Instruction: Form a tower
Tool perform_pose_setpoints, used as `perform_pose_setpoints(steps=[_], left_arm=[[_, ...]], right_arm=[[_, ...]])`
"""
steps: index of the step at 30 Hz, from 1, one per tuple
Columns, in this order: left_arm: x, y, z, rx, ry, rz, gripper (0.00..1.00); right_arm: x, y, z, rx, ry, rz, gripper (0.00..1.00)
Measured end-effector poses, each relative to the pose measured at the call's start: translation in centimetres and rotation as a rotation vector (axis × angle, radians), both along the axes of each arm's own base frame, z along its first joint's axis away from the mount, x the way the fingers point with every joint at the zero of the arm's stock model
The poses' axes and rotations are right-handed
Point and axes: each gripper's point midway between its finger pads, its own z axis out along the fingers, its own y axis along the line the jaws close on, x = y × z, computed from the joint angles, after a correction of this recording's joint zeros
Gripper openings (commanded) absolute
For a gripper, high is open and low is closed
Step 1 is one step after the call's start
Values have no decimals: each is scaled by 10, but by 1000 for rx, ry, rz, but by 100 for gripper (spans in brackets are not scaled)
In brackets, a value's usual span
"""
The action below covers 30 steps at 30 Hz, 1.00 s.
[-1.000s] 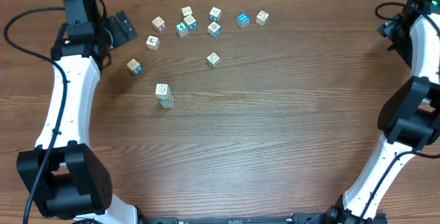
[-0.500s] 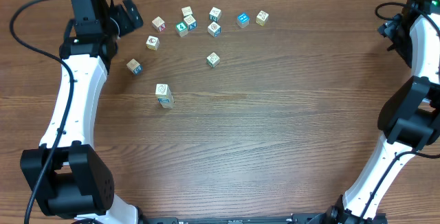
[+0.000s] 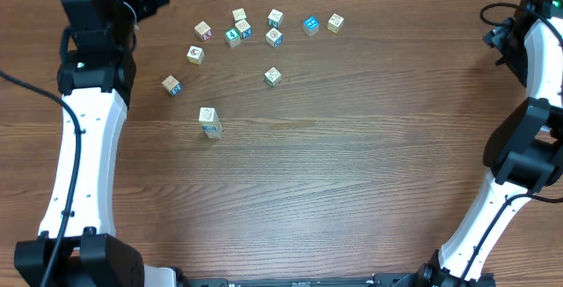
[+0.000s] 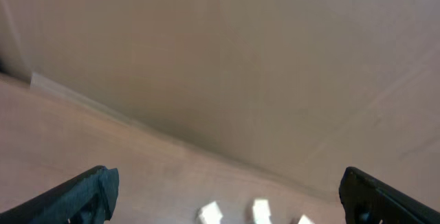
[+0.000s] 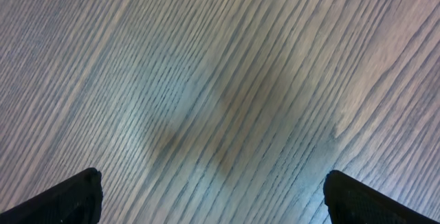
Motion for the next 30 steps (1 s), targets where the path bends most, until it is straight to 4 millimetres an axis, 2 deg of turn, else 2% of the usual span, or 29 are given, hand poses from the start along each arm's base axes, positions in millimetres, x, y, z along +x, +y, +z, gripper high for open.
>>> perform_pose_setpoints(steps=[2, 5, 12, 16, 18, 21, 28, 30], left_arm=[[0, 0, 19, 3, -67, 0, 99], [-5, 0, 33, 6, -104, 0, 100], [-14, -3, 50, 8, -141, -5, 100], [-26, -11, 59, 8, -164, -19, 100], [-35, -14, 56, 8, -161, -25, 100], [-53, -18, 39, 6, -134, -33, 100], [-99, -21, -22, 1, -33, -36, 99], [-118, -22, -36, 0, -21, -36, 99]], right_arm=[[0, 0, 0, 0, 0, 1, 100], [0, 0, 0, 0, 1, 1, 100], [0, 0, 0, 0, 0, 0, 100], [0, 0, 0, 0, 0, 0, 100], [0, 0, 0, 0, 0, 0, 100], [0, 0, 0, 0, 0, 0, 100], [0, 0, 0, -1, 1, 1, 100], [0, 0, 0, 0, 1, 0, 100]])
